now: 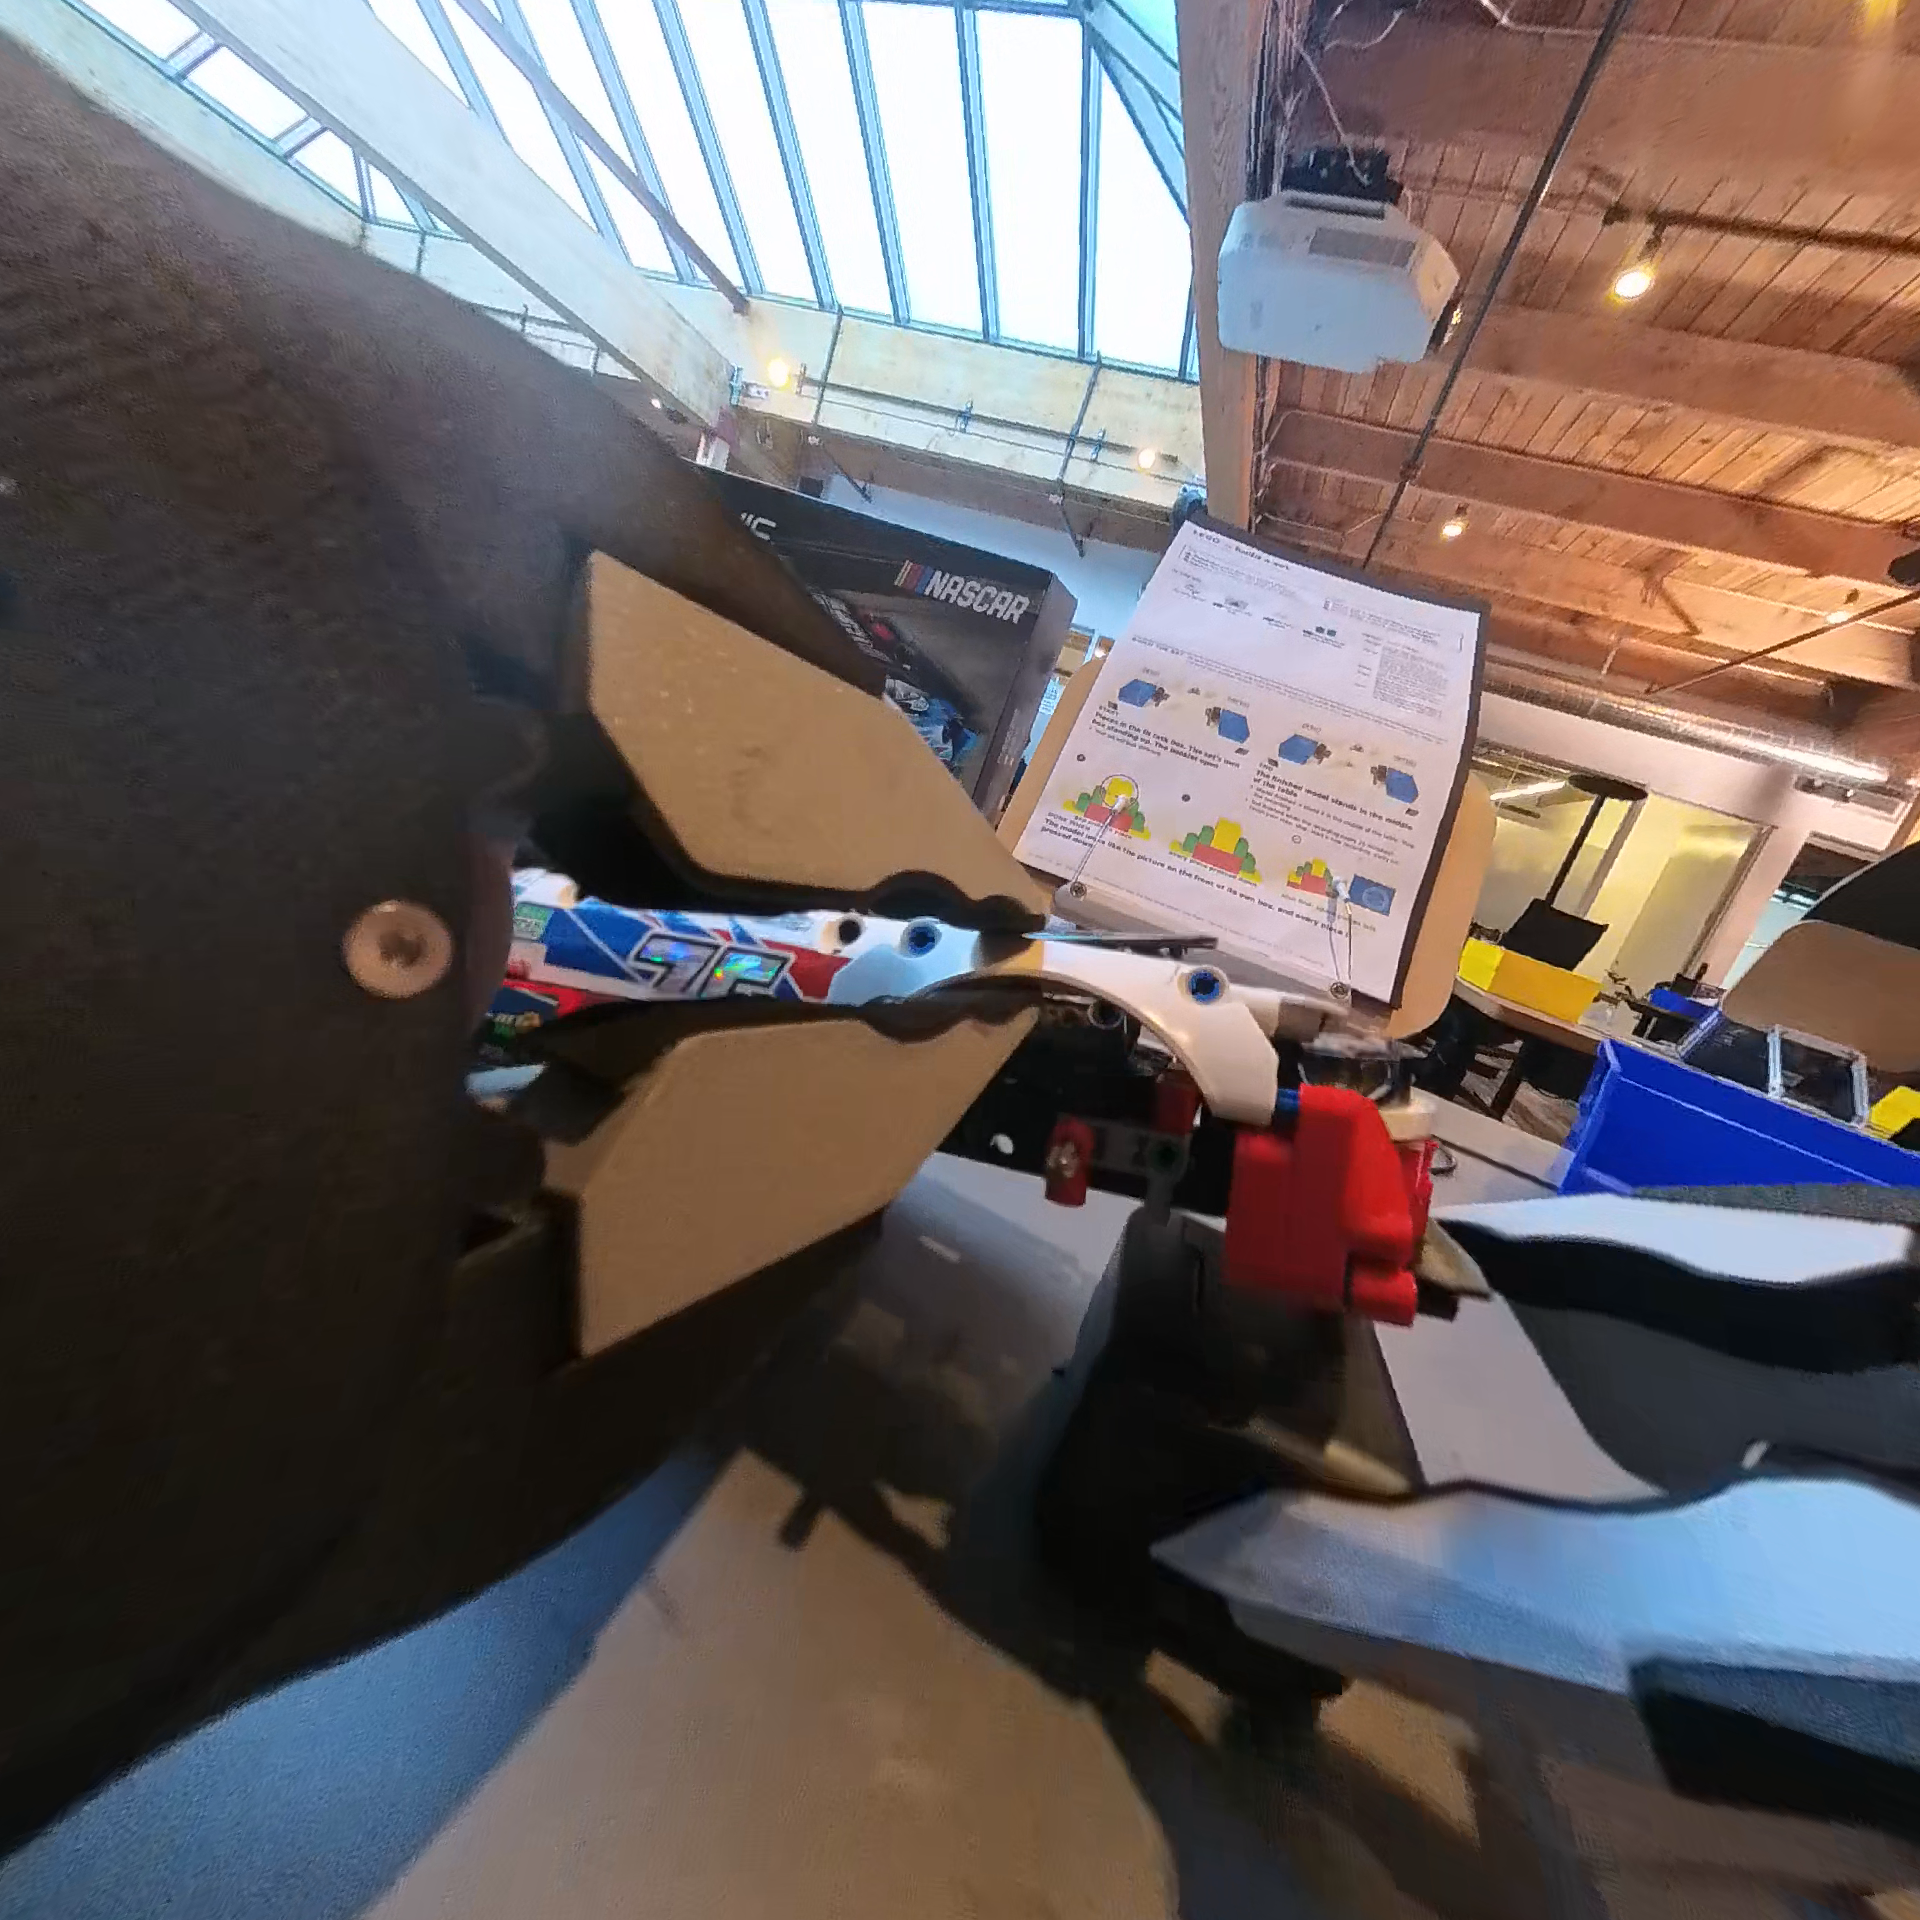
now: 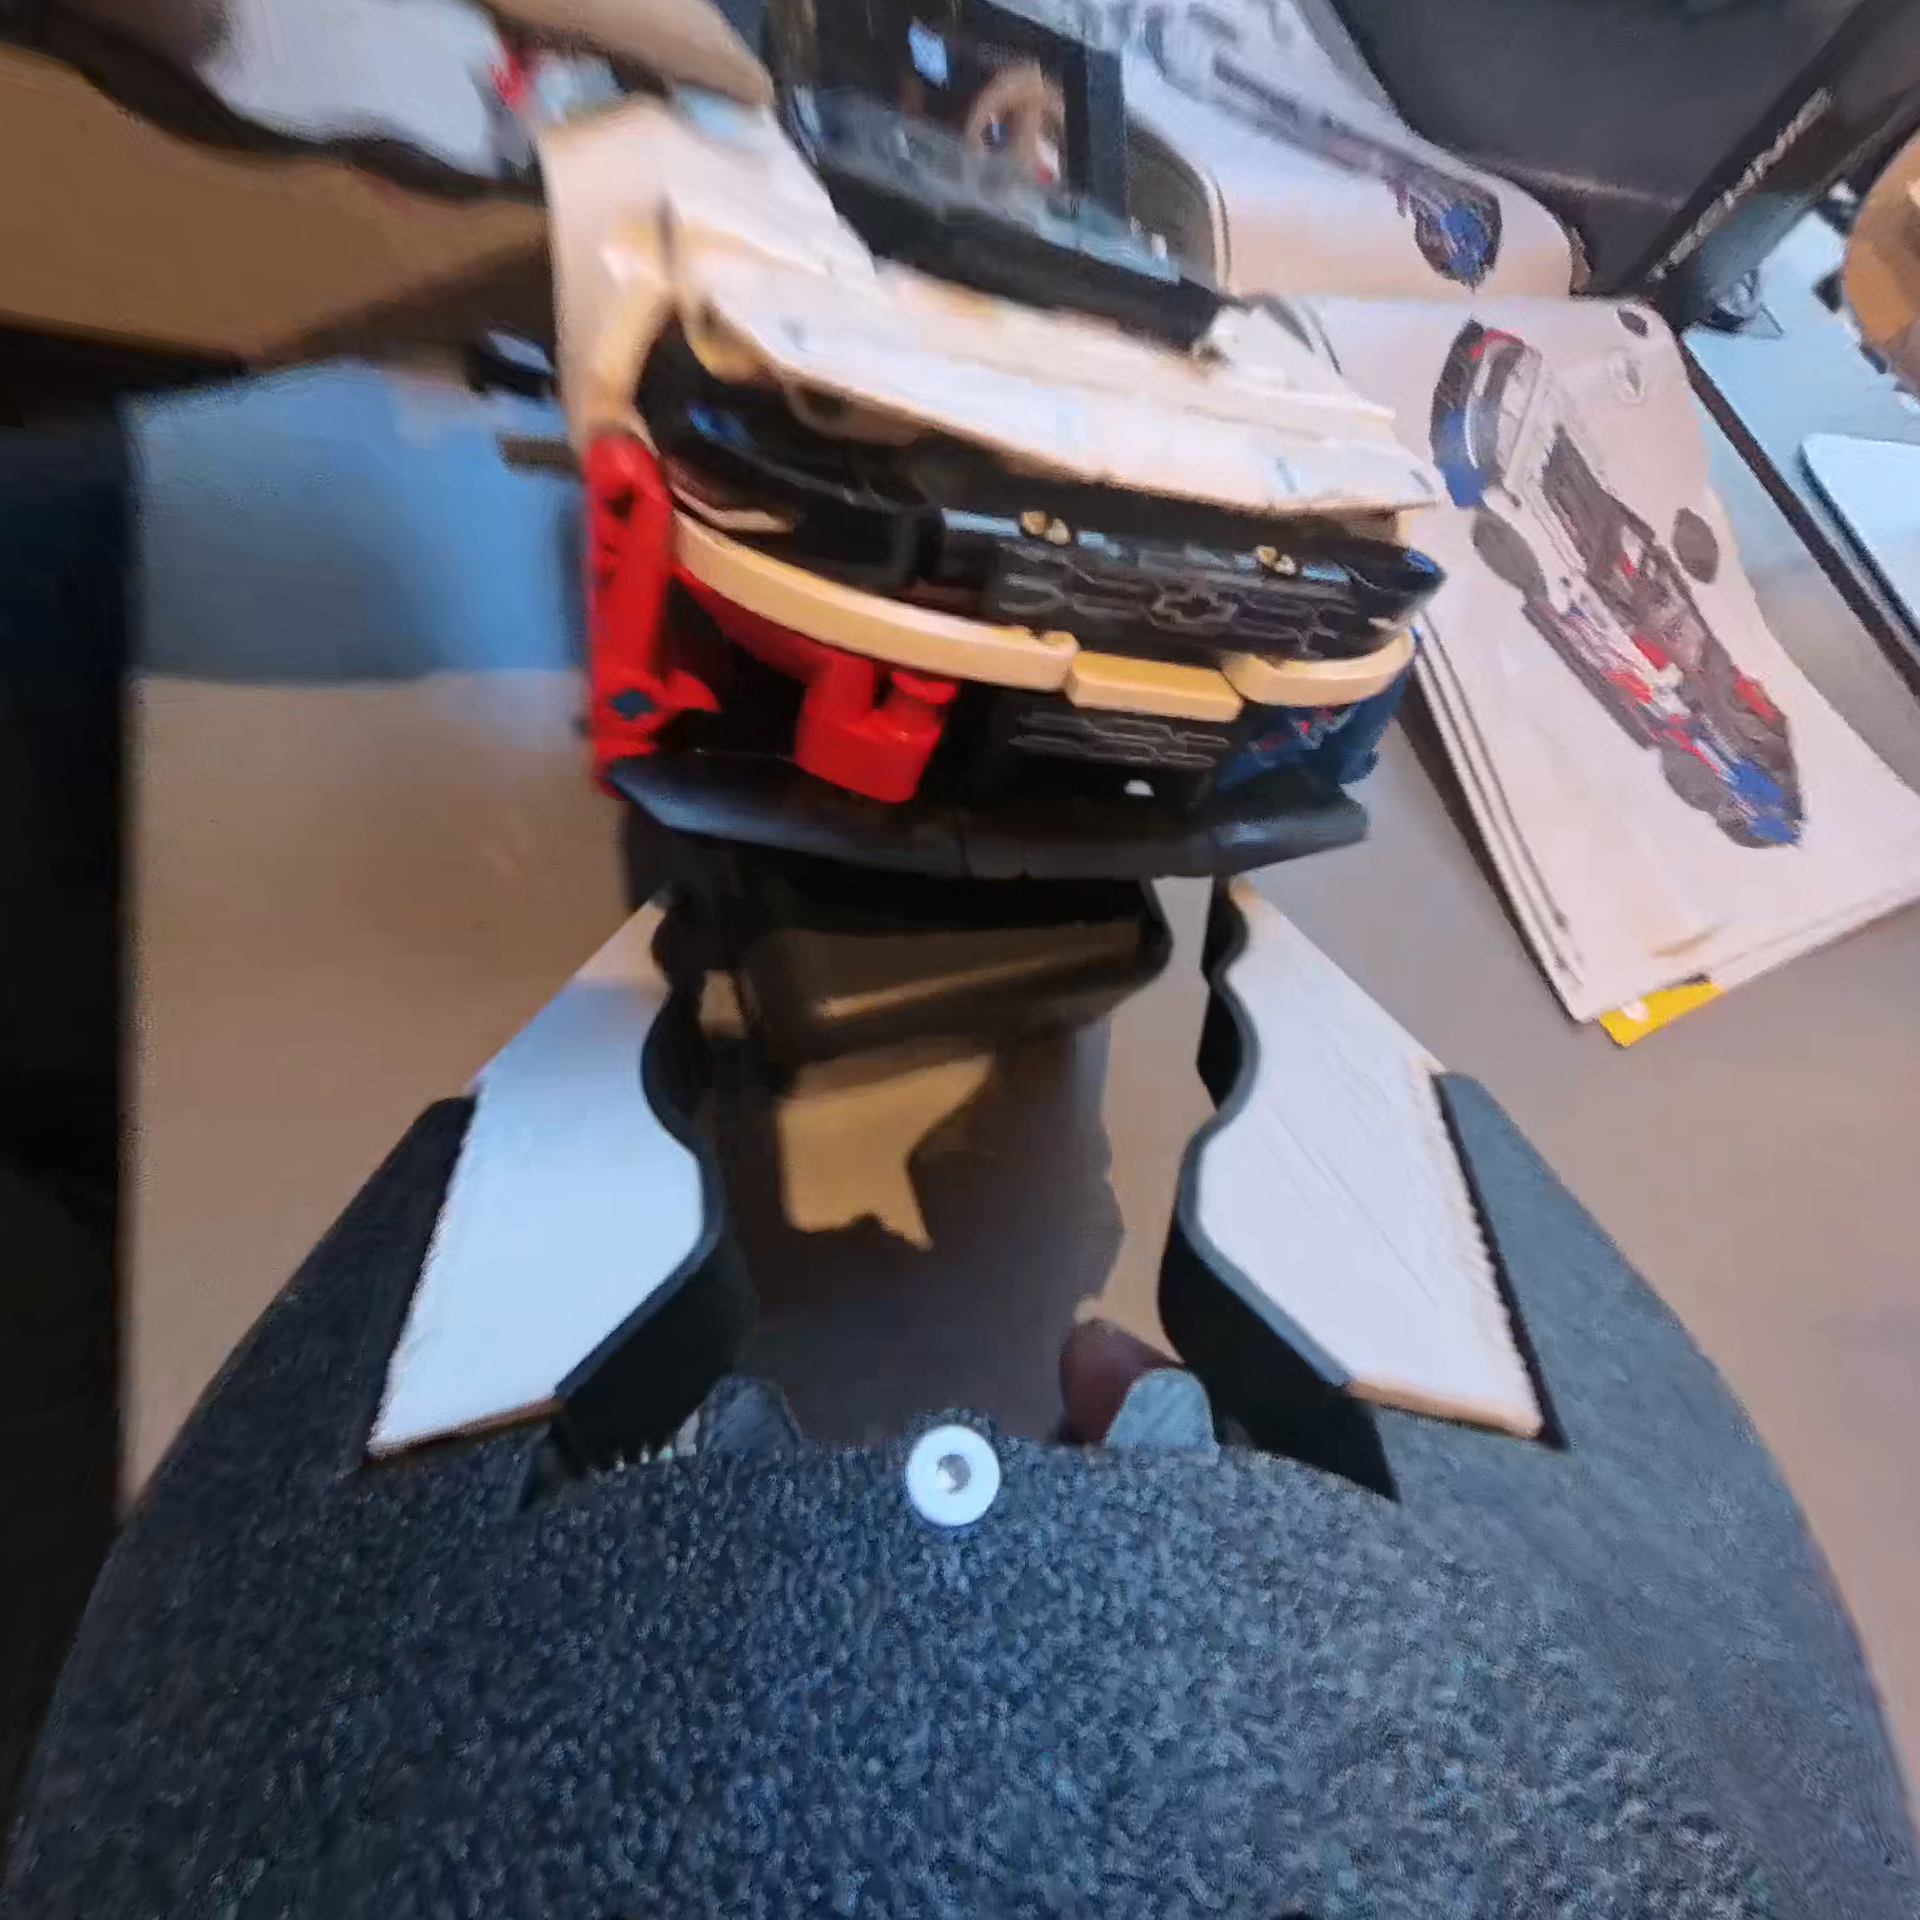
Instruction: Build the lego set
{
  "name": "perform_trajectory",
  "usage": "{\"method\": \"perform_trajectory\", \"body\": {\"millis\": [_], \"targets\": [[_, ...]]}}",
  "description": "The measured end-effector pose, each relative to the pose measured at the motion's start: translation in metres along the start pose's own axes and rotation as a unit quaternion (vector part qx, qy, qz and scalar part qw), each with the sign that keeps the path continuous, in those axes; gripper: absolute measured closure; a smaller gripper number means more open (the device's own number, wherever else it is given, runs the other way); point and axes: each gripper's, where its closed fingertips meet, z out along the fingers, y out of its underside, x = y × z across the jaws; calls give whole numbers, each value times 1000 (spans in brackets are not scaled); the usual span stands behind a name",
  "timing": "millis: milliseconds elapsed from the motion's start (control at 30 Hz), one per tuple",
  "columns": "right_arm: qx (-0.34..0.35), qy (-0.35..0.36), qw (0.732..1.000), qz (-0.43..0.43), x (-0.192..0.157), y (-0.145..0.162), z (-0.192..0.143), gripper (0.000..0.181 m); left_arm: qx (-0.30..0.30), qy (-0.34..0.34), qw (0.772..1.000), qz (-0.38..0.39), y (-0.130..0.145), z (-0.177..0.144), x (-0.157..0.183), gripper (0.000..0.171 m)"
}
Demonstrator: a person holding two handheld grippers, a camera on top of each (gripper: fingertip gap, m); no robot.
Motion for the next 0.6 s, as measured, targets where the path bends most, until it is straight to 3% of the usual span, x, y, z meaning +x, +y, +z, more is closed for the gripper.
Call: {"method": "perform_trajectory", "body": {"millis": [67,333,600], "targets": [[-58,-8,998,-34,0,19,7,90,-1,-1,1000,-4,1,-1,2,164],[-128,-33,991,-34,2,35,-11,95,4,-17,1000,-19,3,-3,-2,164],[-279,-4,960,8,83,65,-15,96,10,-18,1000,-23,5,-4,2,164]]}}
